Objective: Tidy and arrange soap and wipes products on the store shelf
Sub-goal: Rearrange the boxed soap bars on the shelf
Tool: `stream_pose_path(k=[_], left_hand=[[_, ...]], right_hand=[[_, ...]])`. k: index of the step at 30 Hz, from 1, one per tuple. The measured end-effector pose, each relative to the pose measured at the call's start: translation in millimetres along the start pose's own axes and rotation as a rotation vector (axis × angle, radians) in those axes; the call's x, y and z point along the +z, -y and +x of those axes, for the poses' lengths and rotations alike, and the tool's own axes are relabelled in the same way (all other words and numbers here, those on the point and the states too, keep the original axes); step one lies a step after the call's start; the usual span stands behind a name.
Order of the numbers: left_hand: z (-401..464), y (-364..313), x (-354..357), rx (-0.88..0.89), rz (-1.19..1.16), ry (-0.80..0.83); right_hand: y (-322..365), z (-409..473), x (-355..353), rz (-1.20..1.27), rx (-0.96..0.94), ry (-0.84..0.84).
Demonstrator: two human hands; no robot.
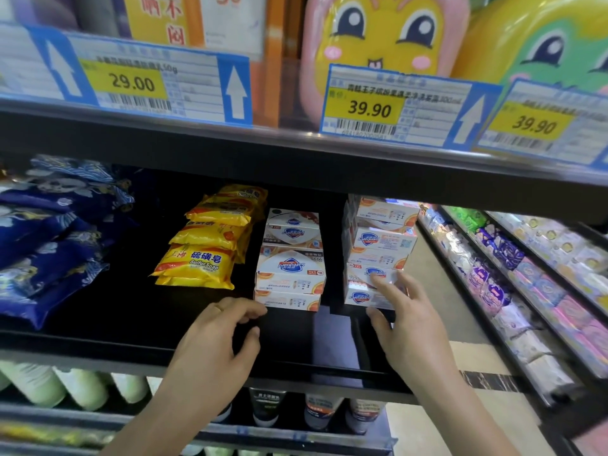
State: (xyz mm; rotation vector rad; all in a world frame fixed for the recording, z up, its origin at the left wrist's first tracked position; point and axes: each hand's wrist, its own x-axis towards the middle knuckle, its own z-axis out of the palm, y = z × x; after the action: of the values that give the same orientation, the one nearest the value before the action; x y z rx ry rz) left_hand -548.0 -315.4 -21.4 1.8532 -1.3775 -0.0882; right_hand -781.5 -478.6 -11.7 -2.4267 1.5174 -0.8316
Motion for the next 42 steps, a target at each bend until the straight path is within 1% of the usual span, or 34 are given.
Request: stream_pose_path(k=[4, 7, 9, 11, 13, 14, 16, 18, 20, 23, 25, 27, 31, 33, 35, 37, 40, 42], left_hand=[[0.5, 0.4, -2.1, 0.007, -0.002, 0.025], [3.4, -3.2, -3.7, -0.037, -0.071, 0.037], [5.0, -8.9, -5.0, -0.044, -0.128, 0.033], [5.5, -18.9, -6.7, -0.058, -0.224, 0.047], [6.6, -29.5, -8.4, -0.101, -0.316, 0.100], [7.9, -35.4, -9.3, -0.137, -0.382, 0.149], [12.2, -46.1, -9.2, -0.268, -0.598, 0.251], [17.3, -56.9, -7.6, -0.349, -0.764, 0.311], [20.1, -63.7, -6.0, -0.383, -0.826, 0.337], [19.1, -65.3, -5.9, -0.399, -0.850, 0.347], [17.3, -63.3, -7.8, -0.414, -0.862, 0.330], [16.3, -59.3, -9.5, -0.420, -0.868, 0.308], [14.8, -51.9, -14.4, -0.398, -0.874, 0.304], [14.8, -49.2, -16.6, -0.372, -0.882, 0.305], [14.1, -45.1, -16.9, -0.332, -0.898, 0.304], [13.3, -40.3, -16.6, -0.274, -0.882, 0.298], [11.4, -35.2, -15.5, -0.172, -0.821, 0.276], [8.8, -33.0, -15.8, -0.098, -0.780, 0.287]], right_hand=[[-0.1, -5.5, 1.0, 0.077, -0.035, -0.141], [2.7, -14.6, -2.4, 0.097, -0.106, -0.176], [4.4, -21.5, -5.1, 0.129, -0.119, -0.221], [7.5, -29.1, -9.7, 0.170, -0.138, -0.286], [12.1, -37.9, -14.4, 0.215, -0.179, -0.336], [15.1, -42.3, -16.3, 0.234, -0.202, -0.351], [23.1, -51.0, -17.1, 0.255, -0.253, -0.372], [32.5, -58.5, -14.6, 0.258, -0.312, -0.382], [42.4, -63.9, -11.6, 0.270, -0.367, -0.382], [53.0, -69.6, -9.6, 0.292, -0.416, -0.373], [53.7, -71.7, -10.9, 0.339, -0.397, -0.337], [51.0, -73.0, -13.8, 0.429, -0.317, -0.271], [49.8, -72.0, -19.1, 0.698, -0.102, -0.197], [52.5, -70.3, -22.4, 0.778, 0.007, -0.170], [54.8, -67.4, -26.4, 0.836, 0.130, -0.101], [59.4, -61.3, -31.2, 0.923, 0.252, 0.021], [64.6, -48.9, -39.0, 1.180, 0.454, 0.304], [63.4, -44.7, -43.9, 1.303, 0.481, 0.501]])
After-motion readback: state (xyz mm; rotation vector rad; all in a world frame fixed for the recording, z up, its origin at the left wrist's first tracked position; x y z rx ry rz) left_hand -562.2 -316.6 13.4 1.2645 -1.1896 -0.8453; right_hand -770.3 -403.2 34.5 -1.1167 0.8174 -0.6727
